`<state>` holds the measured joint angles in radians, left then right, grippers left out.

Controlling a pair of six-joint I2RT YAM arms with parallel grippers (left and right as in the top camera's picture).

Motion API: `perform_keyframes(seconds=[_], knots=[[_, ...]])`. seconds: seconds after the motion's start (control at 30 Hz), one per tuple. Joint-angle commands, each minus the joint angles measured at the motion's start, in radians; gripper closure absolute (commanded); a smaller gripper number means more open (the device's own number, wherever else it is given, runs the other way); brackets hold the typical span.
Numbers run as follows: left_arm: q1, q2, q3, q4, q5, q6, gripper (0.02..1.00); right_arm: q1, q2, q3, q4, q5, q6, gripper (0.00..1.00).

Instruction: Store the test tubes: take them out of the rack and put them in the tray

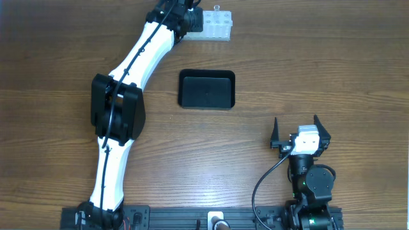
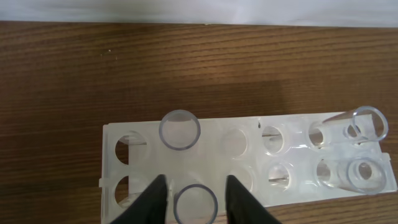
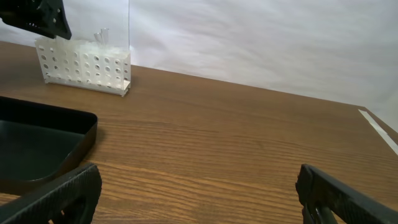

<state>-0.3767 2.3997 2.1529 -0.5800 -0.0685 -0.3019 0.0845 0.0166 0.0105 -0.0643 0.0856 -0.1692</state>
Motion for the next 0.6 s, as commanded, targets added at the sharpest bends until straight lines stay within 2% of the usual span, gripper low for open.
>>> perform_keyframes(seconds=[0.03, 0.27, 0.6], knots=[[-0.001, 0.017, 0.027, -0.002, -0.012, 0.002, 0.785, -0.005, -0.002, -0.005, -0.004, -0.002, -0.004, 0.007], [-0.001, 0.017, 0.027, -0.002, -0.012, 0.002, 0.879, -0.005, -0.002, -0.005, -0.004, -0.002, -0.004, 0.007], [-0.005, -0.01, 0.027, -0.012, -0.012, 0.002, 0.923, -0.005, -0.002, -0.005, -0.004, -0.002, -0.004, 0.009]])
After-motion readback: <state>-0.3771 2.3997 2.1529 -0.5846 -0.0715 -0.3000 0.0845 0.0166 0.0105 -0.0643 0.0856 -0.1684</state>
